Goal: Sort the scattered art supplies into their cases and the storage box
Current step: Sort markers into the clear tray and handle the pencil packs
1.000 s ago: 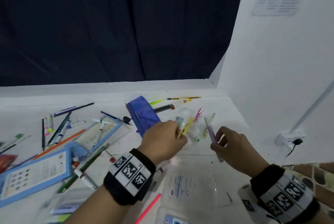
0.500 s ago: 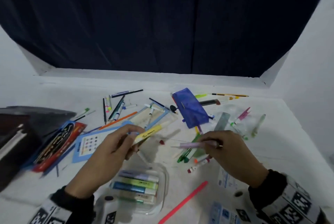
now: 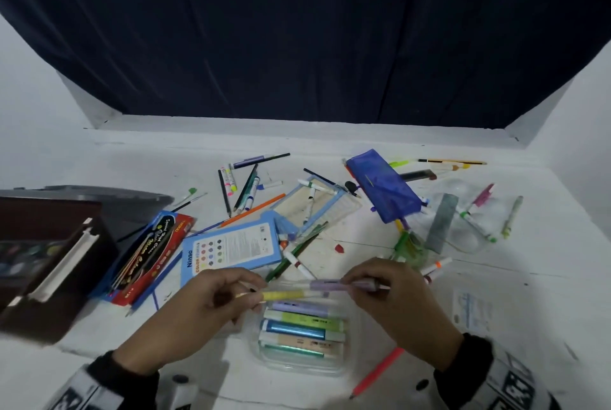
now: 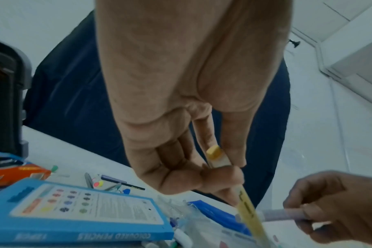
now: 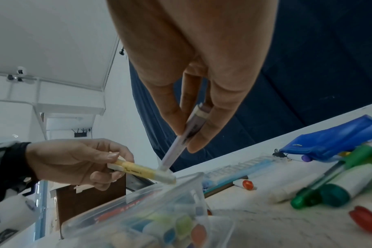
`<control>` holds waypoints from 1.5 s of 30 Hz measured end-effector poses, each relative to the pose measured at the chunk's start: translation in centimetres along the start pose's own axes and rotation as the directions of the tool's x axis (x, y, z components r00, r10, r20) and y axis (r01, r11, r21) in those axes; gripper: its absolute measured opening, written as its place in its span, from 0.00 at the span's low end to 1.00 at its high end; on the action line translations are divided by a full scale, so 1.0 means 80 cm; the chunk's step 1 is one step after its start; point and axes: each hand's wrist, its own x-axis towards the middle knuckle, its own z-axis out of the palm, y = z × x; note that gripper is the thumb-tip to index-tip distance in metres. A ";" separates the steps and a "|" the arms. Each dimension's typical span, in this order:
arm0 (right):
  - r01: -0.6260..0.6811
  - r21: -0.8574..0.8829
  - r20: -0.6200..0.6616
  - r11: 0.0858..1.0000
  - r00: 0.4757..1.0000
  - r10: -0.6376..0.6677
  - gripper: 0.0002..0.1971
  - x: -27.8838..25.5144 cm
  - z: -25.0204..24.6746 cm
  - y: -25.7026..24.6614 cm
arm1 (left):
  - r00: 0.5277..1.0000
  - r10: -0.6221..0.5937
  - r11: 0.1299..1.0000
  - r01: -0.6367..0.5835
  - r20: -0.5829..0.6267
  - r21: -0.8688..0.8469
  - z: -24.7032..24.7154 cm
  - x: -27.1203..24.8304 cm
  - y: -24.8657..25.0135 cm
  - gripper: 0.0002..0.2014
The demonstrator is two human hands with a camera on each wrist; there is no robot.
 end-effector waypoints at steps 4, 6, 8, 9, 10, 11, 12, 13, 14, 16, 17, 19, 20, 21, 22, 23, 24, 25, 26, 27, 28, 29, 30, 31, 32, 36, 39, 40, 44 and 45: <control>-0.030 -0.061 0.025 0.998 0.999 0.032 0.07 0.005 0.014 -0.005 | 0.993 0.093 0.972 -0.107 0.077 0.209 -0.011 0.011 -0.010 0.10; -0.038 -0.080 0.013 0.996 0.999 0.040 0.07 0.005 0.018 -0.008 | 0.985 0.131 0.963 -0.153 0.114 0.220 -0.012 0.016 -0.008 0.11; -0.040 -0.082 0.004 0.996 0.999 0.041 0.07 0.003 0.020 -0.012 | 0.981 0.149 0.971 -0.169 0.125 0.171 -0.010 0.021 -0.007 0.11; -0.042 -0.082 0.011 0.996 0.999 0.043 0.07 0.002 0.020 -0.012 | 0.979 0.155 0.973 -0.175 0.134 0.153 -0.009 0.023 -0.008 0.11; -0.042 -0.095 0.019 0.995 0.999 0.044 0.07 0.001 0.022 -0.012 | 0.976 0.154 0.975 -0.176 0.152 0.139 -0.007 0.025 -0.009 0.12; -0.040 -0.125 0.027 0.991 0.999 0.044 0.06 0.000 0.023 -0.011 | 0.973 0.148 0.977 -0.171 0.176 0.125 -0.006 0.028 -0.011 0.12; -0.042 -0.162 0.032 0.986 0.998 0.048 0.06 -0.001 0.025 -0.011 | 0.970 0.140 0.979 -0.165 0.197 0.117 -0.005 0.030 -0.014 0.11; -0.044 -0.194 0.033 0.980 0.998 0.052 0.06 -0.002 0.028 -0.010 | 0.968 0.134 0.980 -0.162 0.212 0.119 -0.006 0.032 -0.017 0.11; -0.046 -0.217 0.031 0.975 0.998 0.054 0.06 -0.003 0.030 -0.010 | 0.965 0.131 0.979 -0.162 0.227 0.125 -0.006 0.035 -0.020 0.10; -0.042 -0.247 0.043 0.968 0.998 0.055 0.07 -0.004 0.034 -0.011 | 0.957 0.122 0.979 -0.160 0.264 0.127 -0.009 0.038 -0.023 0.08; -0.036 -0.263 0.057 0.964 0.997 0.053 0.07 -0.004 0.035 -0.013 | 0.951 0.115 0.980 -0.156 0.286 0.126 -0.011 0.038 -0.024 0.08; -0.020 -0.293 0.091 0.956 0.995 0.049 0.08 -0.004 0.038 -0.016 | 0.941 0.097 0.982 -0.143 0.324 0.121 -0.014 0.038 -0.027 0.08; -0.020 -0.303 0.105 0.953 0.993 0.054 0.09 -0.005 0.039 -0.017 | 0.936 0.094 0.984 -0.140 0.339 0.114 -0.015 0.038 -0.029 0.07; -0.021 -0.309 0.114 0.951 0.992 0.059 0.10 -0.005 0.040 -0.018 | 0.931 0.095 0.986 -0.138 0.353 0.099 -0.016 0.038 -0.030 0.06; -0.019 -0.316 0.121 0.948 0.991 0.060 0.10 -0.005 0.040 -0.019 | 0.925 0.102 0.987 -0.139 0.367 0.076 -0.016 0.038 -0.032 0.05; -0.015 -0.319 0.128 0.948 0.990 0.059 0.10 -0.005 0.040 -0.019 | 0.920 0.109 0.989 -0.139 0.377 0.053 -0.017 0.038 -0.032 0.05; -0.012 -0.323 0.135 0.946 0.989 0.059 0.10 -0.005 0.040 -0.018 | 0.919 0.118 0.989 -0.144 0.375 0.041 -0.016 0.038 -0.033 0.05; -0.009 -0.331 0.144 0.944 0.988 0.060 0.10 -0.005 0.040 -0.018 | 0.924 0.131 0.987 -0.155 0.359 0.036 -0.016 0.037 -0.032 0.05; -0.006 -0.345 0.152 0.939 0.986 0.062 0.09 -0.005 0.040 -0.017 | 0.932 0.151 0.984 -0.173 0.330 0.037 -0.014 0.037 -0.033 0.05; 0.004 -0.364 0.156 0.931 0.986 0.056 0.09 -0.005 0.041 -0.015 | 0.940 0.177 0.980 -0.196 0.292 0.040 -0.012 0.037 -0.033 0.07; 0.021 -0.392 0.157 0.920 0.987 0.044 0.08 -0.004 0.041 -0.013 | 0.946 0.203 0.974 -0.221 0.252 0.045 -0.010 0.038 -0.034 0.08; 0.041 -0.421 0.157 0.906 0.987 0.029 0.07 -0.004 0.043 -0.011 | 0.951 0.221 0.970 -0.237 0.217 0.048 -0.007 0.039 -0.037 0.09; 0.055 -0.444 0.154 0.895 0.988 0.016 0.07 -0.004 0.045 -0.010 | 0.955 0.230 0.969 -0.242 0.187 0.049 -0.004 0.041 -0.039 0.09; 0.061 -0.453 0.151 0.890 0.989 0.009 0.07 -0.004 0.046 -0.009 | 0.959 0.234 0.968 -0.245 0.158 0.053 0.000 0.043 -0.043 0.09; 0.057 -0.453 0.146 0.890 0.989 0.011 0.07 -0.003 0.047 -0.010 | 0.961 0.244 0.965 -0.254 0.132 0.066 0.004 0.045 -0.047 0.10; 0.040 -0.449 0.146 0.893 0.989 0.029 0.08 0.000 0.051 -0.015 | 0.941 0.322 0.912 -0.337 0.100 0.235 0.015 0.047 -0.062 0.18; 0.038 -0.432 0.161 0.901 0.986 0.036 0.08 0.003 0.056 -0.012 | 0.918 0.366 0.809 -0.395 0.153 0.436 0.017 0.045 -0.066 0.19; 0.046 -0.433 0.174 0.900 0.984 0.034 0.07 0.004 0.059 -0.011 | 0.915 0.368 0.778 -0.400 0.166 0.484 0.017 0.044 -0.065 0.19; 0.054 -0.428 0.214 0.902 0.976 0.042 0.10 0.005 0.065 -0.005 | 0.917 0.364 0.715 -0.388 0.165 0.581 0.020 0.041 -0.058 0.19; 0.049 -0.426 0.224 0.903 0.973 0.054 0.11 0.005 0.064 -0.006 | 0.914 0.371 0.698 -0.393 0.166 0.599 0.021 0.040 -0.057 0.18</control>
